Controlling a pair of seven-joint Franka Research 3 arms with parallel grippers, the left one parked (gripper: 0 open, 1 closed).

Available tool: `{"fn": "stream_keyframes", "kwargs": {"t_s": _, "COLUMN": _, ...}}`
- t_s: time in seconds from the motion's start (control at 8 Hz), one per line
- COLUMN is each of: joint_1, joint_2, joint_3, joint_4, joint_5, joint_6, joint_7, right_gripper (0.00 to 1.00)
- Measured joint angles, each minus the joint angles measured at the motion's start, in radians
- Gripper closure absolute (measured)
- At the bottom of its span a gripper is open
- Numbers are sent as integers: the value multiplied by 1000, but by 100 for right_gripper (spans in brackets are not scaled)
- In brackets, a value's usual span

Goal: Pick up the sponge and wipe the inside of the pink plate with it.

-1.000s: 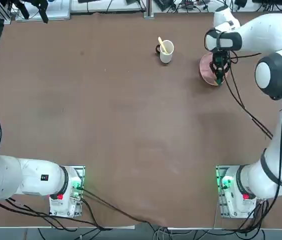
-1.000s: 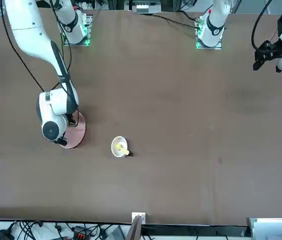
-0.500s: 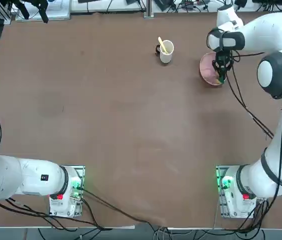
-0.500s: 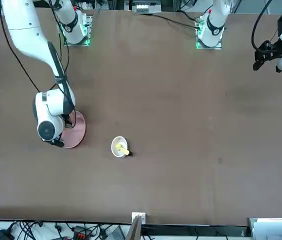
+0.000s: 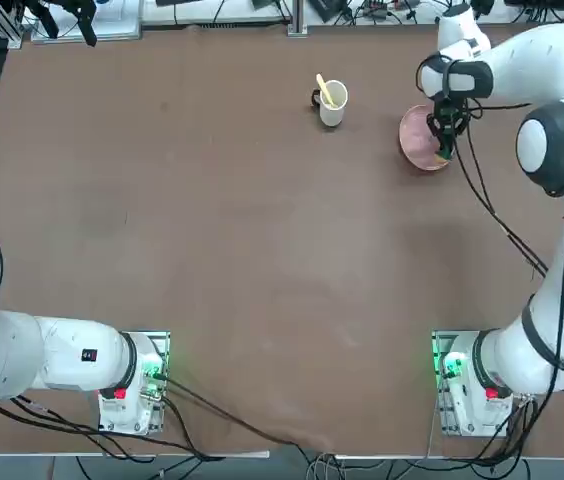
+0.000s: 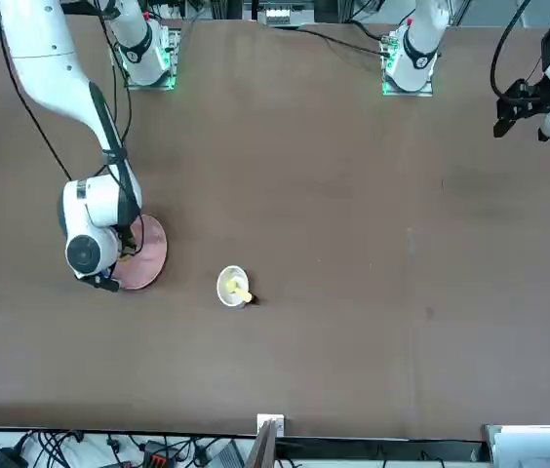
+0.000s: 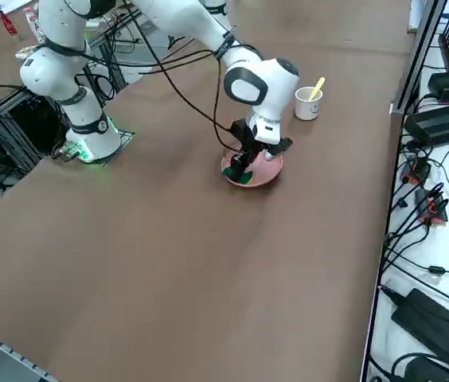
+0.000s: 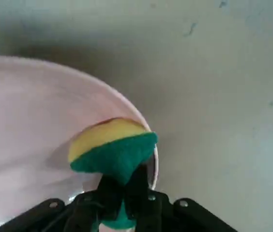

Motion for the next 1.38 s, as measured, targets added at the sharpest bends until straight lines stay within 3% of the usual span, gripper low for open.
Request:
{"fn": "stream_keyframes", "kwargs": {"t_s": 0.5, "joint_1": 20, "joint_2": 53, "joint_3": 14, "joint_4": 106, "joint_5": 111, "joint_6": 36, "joint_7": 0, "right_gripper": 93}}
{"fn": "stream_keyframes", "kwargs": {"t_s": 1.0, "joint_1": 63, "joint_2": 57, "joint_3": 15, "joint_4": 119, "joint_5": 184, "joint_6": 38, "joint_7": 1, "right_gripper": 93}}
{"fn": "stream_keyframes", "kwargs": {"t_s": 1.38, "joint_1": 96, "joint_2": 58, "joint_3": 23, "joint_4": 119, "joint_5": 200, "joint_6": -38, "joint_7": 56, "right_gripper": 93}}
